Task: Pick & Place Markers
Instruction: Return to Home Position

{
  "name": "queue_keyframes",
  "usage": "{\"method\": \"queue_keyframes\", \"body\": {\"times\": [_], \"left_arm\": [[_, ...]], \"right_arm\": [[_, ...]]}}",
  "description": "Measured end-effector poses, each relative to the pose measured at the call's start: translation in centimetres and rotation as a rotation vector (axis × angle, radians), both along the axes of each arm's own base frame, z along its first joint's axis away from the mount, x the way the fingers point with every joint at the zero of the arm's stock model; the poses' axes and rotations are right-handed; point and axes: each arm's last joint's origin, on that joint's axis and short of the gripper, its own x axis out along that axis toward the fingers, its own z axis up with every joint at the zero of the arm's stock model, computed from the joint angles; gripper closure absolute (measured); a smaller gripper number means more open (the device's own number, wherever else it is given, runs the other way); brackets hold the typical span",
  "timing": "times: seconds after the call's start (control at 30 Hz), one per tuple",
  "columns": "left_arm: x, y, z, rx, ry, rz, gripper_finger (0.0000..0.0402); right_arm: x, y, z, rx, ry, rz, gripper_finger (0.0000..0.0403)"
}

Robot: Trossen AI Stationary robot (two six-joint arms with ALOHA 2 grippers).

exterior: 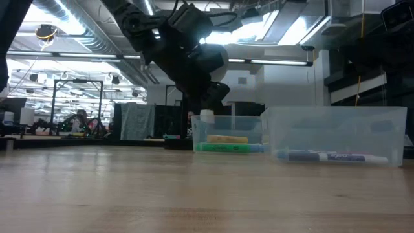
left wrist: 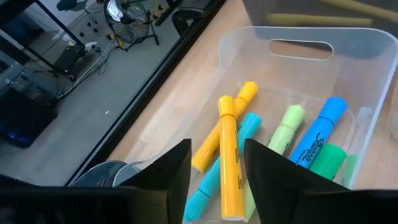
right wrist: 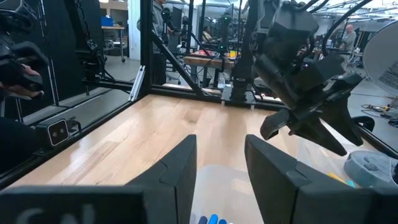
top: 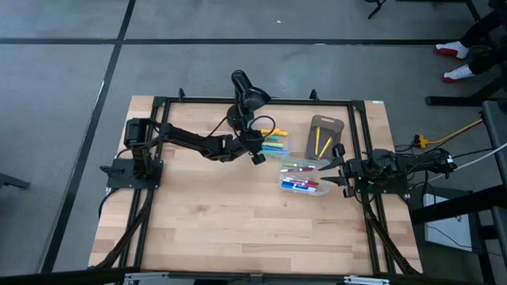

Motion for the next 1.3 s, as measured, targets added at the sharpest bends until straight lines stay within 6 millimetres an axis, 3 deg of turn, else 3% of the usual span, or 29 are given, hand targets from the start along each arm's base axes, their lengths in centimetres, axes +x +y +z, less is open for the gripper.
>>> {"method": "queue_keyframes", "body": {"times": [0.37,0.63,0.9,1.13,1.3], "left_arm": [[0.2,-1.5,0.2,0.04,-0.014,0.014,0.0245],[0.1,-4.5,0.6,0.228,0.053,0.087,0.0247],[-0.4,-8.5,2.6,0.233,0.055,-0.13,0.0245],[-2.8,-9.1,4.6,0.13,0.09,-0.182,0.025],[-6.2,-9.9,4.1,0.077,0.022,-0.167,0.0247]], "right_arm": [[0.0,0.0,0.0,0.0,0.0,0.0,0.0267],[0.0,0.0,0.0,0.0,0.0,0.0,0.0267],[0.0,0.0,0.0,0.0,0.0,0.0,0.0267],[0.0,0.0,0.0,0.0,0.0,0.0,0.0267],[0.0,0.0,0.0,0.0,0.0,0.0,0.0267]]}}
